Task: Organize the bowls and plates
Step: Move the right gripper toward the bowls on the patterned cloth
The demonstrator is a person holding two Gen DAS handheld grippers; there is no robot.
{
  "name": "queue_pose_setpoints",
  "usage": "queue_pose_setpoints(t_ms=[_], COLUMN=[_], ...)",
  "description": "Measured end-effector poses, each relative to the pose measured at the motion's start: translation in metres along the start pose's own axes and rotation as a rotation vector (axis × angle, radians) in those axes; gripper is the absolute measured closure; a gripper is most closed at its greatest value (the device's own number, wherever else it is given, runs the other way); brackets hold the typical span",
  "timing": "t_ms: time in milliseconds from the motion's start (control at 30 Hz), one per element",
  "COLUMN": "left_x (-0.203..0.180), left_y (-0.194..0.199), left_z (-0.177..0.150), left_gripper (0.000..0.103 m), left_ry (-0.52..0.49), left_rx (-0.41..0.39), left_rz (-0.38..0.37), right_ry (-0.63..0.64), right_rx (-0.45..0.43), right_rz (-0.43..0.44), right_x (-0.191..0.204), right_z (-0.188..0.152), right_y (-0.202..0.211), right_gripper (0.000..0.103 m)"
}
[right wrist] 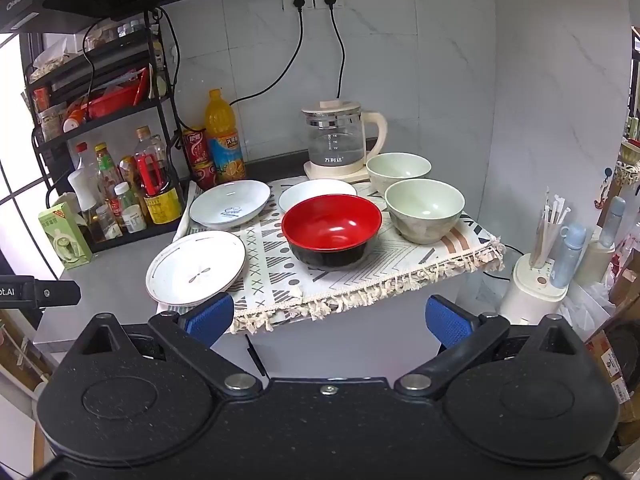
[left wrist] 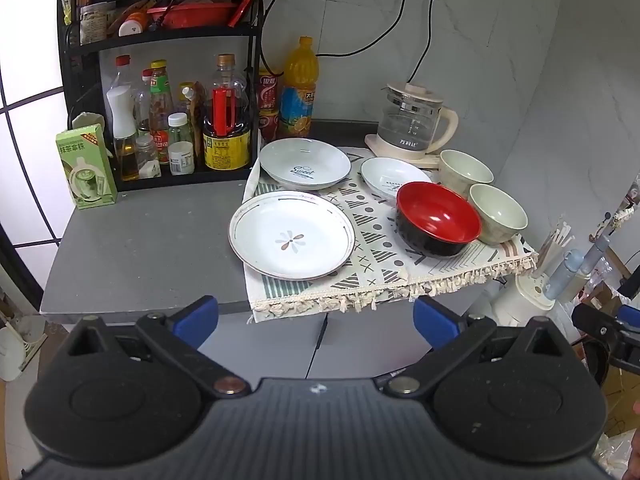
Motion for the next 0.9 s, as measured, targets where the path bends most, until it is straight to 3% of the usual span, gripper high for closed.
queue_pose_setpoints(t_ms=[300, 533, 900], left_x=[0.002, 0.002, 0.000], left_y=[-0.002, -0.009, -0.020], left_z=[0.005, 0.009, 0.018], left_gripper=[0.000, 0.000, 0.000], left_ry=[-0.006, -0.013, -0.024], left_rx=[0.009, 0.015, 0.023], left_rz=[-0.004, -0.021, -0.034], right_ry=[-0.006, -0.081, -0.032], right_rx=[0.010, -0.018, 0.033], right_rz=[-0.018, 0.020, -0.034], right_x=[-0.002, 0.000, 0.003], right_z=[0.005, 0.006, 0.007], right_y=[-0.002, -0.004, -0.012], right_gripper=[0.000, 0.000, 0.000])
Point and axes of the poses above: each gripper's, at about its wrist camera, not at the fingertips, and y roughly against the way its jaws point, x to its left, z to its top, the point moved 5 cm from there along -y, roughly the way its jaws point, and after that the axes turned 15 degrees about -z, right-handed, at the moved point
